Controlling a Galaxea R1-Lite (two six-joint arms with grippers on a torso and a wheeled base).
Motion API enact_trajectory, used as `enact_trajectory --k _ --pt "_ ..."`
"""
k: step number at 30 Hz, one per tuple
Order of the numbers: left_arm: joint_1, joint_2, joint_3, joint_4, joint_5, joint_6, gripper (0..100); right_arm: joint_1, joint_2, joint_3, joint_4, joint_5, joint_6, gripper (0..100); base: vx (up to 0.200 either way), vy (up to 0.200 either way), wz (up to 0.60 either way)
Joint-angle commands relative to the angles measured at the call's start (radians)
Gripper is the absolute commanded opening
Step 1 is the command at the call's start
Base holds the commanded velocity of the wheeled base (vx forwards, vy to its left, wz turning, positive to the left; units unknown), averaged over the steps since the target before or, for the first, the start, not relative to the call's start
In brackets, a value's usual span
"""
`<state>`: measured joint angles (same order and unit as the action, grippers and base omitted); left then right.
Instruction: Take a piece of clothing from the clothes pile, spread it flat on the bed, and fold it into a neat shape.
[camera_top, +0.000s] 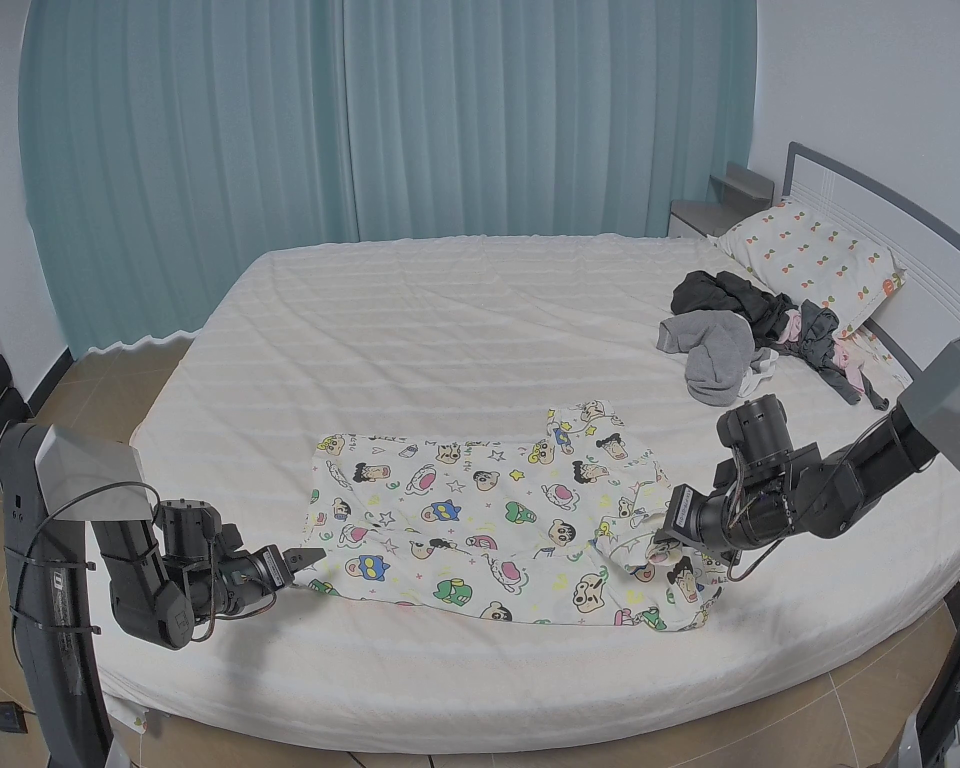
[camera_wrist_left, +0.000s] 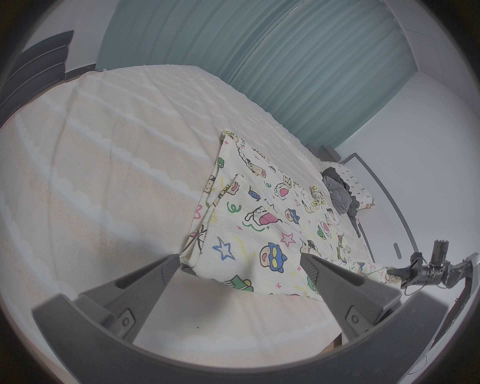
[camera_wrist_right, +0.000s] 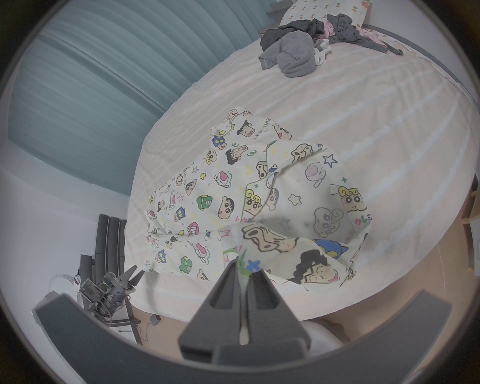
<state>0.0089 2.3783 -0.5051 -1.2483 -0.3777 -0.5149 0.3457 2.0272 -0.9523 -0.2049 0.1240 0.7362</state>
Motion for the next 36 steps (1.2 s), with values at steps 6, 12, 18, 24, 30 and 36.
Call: enact_trajectory --k 6,12,18,24,30,36 --pt "0.0 0.002 0.002 0.0 0.0 0.001 100 -0.001 0.013 -0.192 0.231 0.009 0.061 0 0.0 0.0 0.0" --pt "0.0 0.002 0.002 0.0 0.0 0.001 100 -0.01 0.016 -0.253 0.374 0.019 0.061 0 0.0 0.0 0.0" --pt "0.0 0.002 0.003 0.0 0.0 0.004 100 -0.031 0.048 -0.353 0.496 0.046 0.065 0 0.0 0.0 0.0" --pt "0.0 0.002 0.003 0.0 0.002 0.004 100 -0.036 0.059 -0.39 0.507 0.049 0.071 0 0.0 0.0 0.0" --pt "0.0 0.002 0.005 0.0 0.002 0.006 100 -0.037 0.091 -0.398 0.613 0.046 0.026 0 0.0 0.0 0.0" --pt "0.0 0.004 0.008 -0.002 0.002 0.009 100 -0.04 0.116 -0.375 0.664 0.043 -0.026 0 0.0 0.0 0.0"
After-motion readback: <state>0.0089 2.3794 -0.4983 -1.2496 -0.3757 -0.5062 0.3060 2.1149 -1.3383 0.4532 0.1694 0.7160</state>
